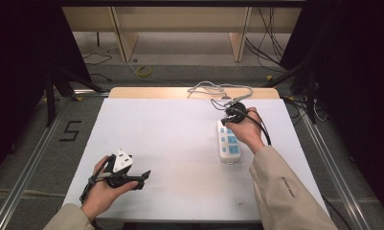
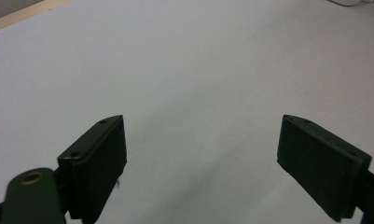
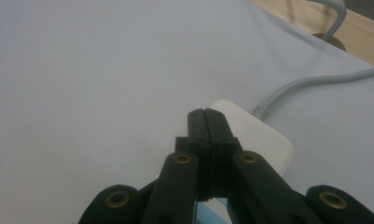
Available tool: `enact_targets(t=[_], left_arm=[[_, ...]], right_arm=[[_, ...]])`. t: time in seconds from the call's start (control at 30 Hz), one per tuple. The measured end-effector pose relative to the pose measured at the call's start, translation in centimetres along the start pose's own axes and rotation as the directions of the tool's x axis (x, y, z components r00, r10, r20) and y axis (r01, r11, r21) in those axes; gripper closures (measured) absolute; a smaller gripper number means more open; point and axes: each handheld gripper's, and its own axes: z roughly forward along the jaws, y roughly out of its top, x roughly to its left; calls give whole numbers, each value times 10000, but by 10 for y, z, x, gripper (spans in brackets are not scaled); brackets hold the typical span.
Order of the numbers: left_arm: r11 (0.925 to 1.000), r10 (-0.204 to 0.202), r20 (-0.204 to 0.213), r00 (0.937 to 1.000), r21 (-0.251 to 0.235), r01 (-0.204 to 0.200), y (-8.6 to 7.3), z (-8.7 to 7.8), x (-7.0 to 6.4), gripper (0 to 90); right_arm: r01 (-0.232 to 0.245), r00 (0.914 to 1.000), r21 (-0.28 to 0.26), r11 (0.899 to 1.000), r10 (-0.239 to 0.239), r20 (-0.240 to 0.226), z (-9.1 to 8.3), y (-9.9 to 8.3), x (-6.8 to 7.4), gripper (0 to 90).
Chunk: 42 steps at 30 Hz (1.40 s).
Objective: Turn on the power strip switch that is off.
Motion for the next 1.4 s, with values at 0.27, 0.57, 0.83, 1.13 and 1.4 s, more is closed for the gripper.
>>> enact_targets(t=[0.27, 0.57, 0.83, 1.13, 1.4], left_arm=[[10000, -60, 0, 10000, -29, 60, 0, 0, -1, 153], [10000, -53, 9, 10000, -29, 53, 0, 1, -1, 153], [10000, -37, 19, 10000, -20, 37, 0, 1, -1, 153], [10000, -27, 23, 10000, -26, 27, 0, 1, -1, 153], [10000, -17, 18, 10000, -29, 17, 0, 1, 0, 153]], right_arm=[[9, 10000, 75, 10000, -9, 3, 3, 0, 0, 900], [37, 10000, 187, 9998, -37, 8, 6, 0, -1, 900], [53, 10000, 251, 9997, -54, 32, 9, 0, -1, 900], [0, 10000, 376, 9993, -1, 32, 12, 0, -1, 900], [-8, 10000, 518, 9987, 6, 52, 16, -1, -1, 900]])
